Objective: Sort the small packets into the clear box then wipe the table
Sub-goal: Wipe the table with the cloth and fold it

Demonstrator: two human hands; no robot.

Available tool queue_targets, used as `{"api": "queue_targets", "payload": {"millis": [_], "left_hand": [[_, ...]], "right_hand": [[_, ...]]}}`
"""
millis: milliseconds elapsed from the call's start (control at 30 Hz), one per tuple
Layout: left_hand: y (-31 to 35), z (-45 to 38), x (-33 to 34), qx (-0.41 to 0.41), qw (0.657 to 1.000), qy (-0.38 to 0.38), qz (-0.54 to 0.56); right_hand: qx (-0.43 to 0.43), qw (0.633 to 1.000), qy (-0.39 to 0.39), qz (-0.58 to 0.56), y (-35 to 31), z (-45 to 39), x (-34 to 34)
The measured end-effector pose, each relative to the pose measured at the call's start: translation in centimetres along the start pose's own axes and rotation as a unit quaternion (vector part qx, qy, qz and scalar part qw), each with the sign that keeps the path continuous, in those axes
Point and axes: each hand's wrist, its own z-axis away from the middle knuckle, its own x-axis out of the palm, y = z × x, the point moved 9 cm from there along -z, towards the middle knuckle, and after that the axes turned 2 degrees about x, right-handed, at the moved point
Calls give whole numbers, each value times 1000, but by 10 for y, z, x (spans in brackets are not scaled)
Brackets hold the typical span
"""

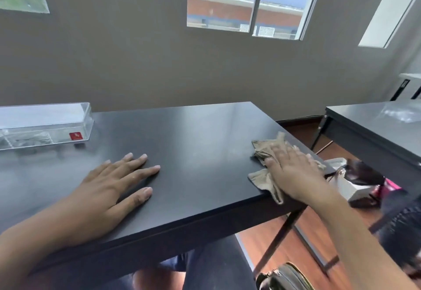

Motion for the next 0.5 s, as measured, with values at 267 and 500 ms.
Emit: {"api": "queue_targets", "payload": {"millis": [267, 500], "left_hand": [[-6, 6, -6, 22, 999, 6, 27], [-15, 32, -20, -12, 996, 84, 37]], "right_hand": [[-162, 985, -50, 2, -66, -6, 10], [-98, 994, -27, 29, -62, -123, 11]]}}
